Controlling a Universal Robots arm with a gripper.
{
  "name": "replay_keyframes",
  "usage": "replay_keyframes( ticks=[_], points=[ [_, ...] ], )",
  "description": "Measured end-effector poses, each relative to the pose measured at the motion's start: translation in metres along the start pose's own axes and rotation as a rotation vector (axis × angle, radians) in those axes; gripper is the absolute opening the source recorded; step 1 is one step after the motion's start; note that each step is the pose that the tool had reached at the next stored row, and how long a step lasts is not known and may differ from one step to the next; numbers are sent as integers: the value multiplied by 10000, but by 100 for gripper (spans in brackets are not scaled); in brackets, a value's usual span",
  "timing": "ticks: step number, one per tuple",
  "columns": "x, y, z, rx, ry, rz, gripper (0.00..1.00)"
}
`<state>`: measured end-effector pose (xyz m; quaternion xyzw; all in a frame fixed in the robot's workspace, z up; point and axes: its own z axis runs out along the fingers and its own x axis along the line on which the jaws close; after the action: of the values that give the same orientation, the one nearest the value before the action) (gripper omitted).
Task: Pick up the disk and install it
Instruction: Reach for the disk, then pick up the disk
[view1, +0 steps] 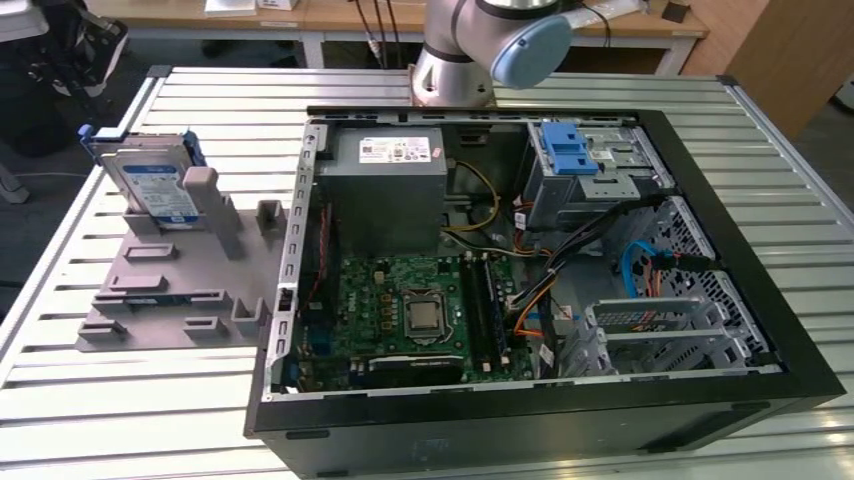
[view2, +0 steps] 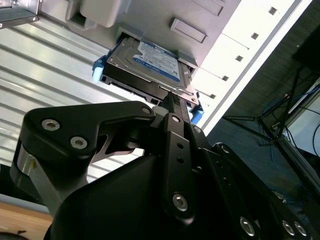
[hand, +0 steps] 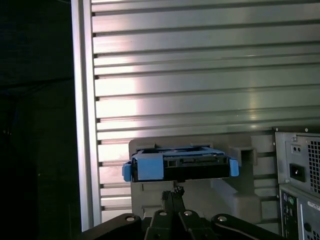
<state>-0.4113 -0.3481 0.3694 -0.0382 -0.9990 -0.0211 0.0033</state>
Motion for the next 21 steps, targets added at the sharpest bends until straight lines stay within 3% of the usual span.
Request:
replay_keyframes(
  ticks=[4, 21],
  points=[
    [47, 3, 14, 0, 11, 1, 11],
    [49, 3, 16, 2, 16, -86, 11]
  ],
)
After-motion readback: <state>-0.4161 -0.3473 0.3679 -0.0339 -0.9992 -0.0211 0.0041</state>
